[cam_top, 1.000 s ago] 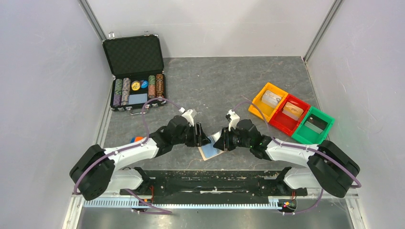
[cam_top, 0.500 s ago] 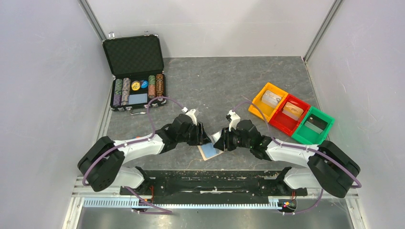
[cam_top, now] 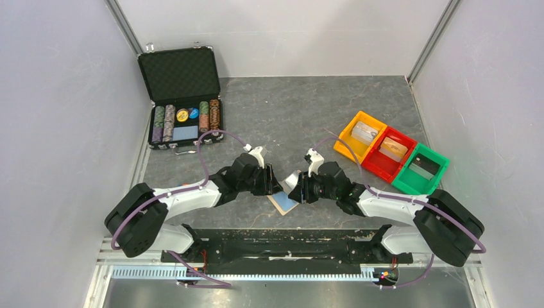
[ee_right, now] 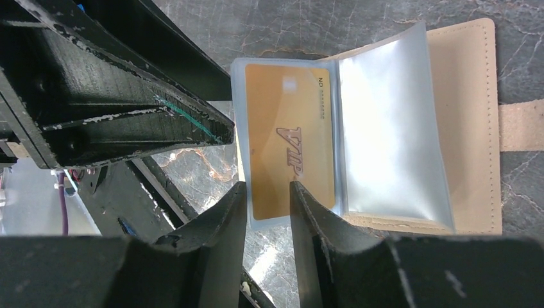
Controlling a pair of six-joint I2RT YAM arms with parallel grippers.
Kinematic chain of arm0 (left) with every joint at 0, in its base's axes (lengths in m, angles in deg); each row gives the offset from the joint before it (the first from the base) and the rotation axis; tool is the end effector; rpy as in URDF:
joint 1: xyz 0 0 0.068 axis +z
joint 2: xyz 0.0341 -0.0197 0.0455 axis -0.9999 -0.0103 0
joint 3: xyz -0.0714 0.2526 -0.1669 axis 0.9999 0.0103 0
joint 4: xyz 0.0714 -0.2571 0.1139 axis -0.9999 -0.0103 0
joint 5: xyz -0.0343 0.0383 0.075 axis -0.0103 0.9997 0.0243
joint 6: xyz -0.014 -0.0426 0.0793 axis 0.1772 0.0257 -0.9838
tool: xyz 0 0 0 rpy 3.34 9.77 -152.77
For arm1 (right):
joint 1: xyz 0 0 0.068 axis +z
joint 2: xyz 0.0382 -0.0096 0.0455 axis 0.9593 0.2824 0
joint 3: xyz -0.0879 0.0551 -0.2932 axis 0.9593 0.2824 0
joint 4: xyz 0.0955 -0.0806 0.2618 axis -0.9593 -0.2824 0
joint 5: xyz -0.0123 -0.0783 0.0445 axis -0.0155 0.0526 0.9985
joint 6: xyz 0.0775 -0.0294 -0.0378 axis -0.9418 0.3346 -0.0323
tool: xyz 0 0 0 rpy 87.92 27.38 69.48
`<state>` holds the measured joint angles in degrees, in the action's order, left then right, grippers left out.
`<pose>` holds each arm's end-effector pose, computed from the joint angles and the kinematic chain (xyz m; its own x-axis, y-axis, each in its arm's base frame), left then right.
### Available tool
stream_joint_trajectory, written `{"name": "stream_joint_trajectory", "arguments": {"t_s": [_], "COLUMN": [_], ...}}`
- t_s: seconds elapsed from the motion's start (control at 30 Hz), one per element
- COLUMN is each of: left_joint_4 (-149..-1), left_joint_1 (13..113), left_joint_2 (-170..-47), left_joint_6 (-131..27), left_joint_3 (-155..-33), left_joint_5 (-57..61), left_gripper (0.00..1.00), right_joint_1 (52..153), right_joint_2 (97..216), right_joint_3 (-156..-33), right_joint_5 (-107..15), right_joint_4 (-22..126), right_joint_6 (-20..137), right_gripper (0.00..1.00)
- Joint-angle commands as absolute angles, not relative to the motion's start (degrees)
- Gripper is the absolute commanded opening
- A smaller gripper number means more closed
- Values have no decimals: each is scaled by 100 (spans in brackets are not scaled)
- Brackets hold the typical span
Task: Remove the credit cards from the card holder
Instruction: Remove the credit card from the card holder.
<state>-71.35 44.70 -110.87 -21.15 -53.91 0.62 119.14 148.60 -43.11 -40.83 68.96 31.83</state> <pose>0.2102 -0.2272 0.1569 -0.8644 -0.0793 -0.4966 0.2739 0.7538 -0.5973 0.1870 0.2173 0.1494 -0.7770 -0.0281 -0.6289 -0.4804 0.6722 0.5634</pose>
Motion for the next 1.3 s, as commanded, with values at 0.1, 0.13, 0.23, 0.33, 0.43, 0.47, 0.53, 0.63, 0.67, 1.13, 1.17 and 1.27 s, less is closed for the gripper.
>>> {"name": "stream_joint_trajectory", "arguments": {"t_s": [0.1, 0.13, 0.23, 0.33, 0.43, 0.47, 0.53, 0.63, 0.67, 1.13, 1.17, 1.27], "left_joint_4": [-7234, -7265, -7372, -7580, -7671, -7668, -7669, -7739, -7818, -7730, -7725, -7256], "left_joint_1": [4477, 4476, 4476, 4481, 4477, 4478, 4476, 4476, 4476, 4476, 4478, 4476], "left_joint_2": [-11035, -11002, -10889, -10796, -10721, -10701, -10668, -10601, -10586, -10507, -10526, -10577], "left_joint_6": [-2169, -2164, -2138, -2082, -2031, -2015, -2010, -2010, -2010, -1971, -1954, -1892], "left_joint_3": [-5422, -5411, -5367, -5370, -5354, -5348, -5350, -5347, -5353, -5268, -5226, -5066], "left_joint_5": [322, 339, 420, 532, 555, 550, 528, 528, 535, 320, 270, 102], "left_gripper": [53, 53, 53, 52, 52, 52, 52, 52, 52, 51, 49, 44], "right_joint_1": [11935, 11933, 11930, 11934, 11923, 11921, 11919, 11922, 11926, 11761, 11727, 11584], "right_joint_2": [14757, 14738, 14693, 14688, 14709, 14705, 14714, 14701, 14688, 14953, 15023, 15265], "right_joint_3": [-4307, -4322, -4372, -4441, -4509, -4516, -4557, -4620, -4639, -4864, -4890, -4986], "right_joint_5": [-4185, -4193, -4268, -4311, -4334, -4332, -4321, -4333, -4337, -3990, -3958, -3775], "right_joint_4": [6978, 6951, 6844, 6764, 6717, 6708, 6684, 6640, 6623, 6594, 6596, 6596], "right_joint_6": [3284, 3288, 3342, 3393, 3422, 3429, 3425, 3422, 3429, 3728, 3769, 3947], "right_gripper": [37, 37, 38, 39, 39, 39, 39, 39, 39, 40, 40, 38]}}
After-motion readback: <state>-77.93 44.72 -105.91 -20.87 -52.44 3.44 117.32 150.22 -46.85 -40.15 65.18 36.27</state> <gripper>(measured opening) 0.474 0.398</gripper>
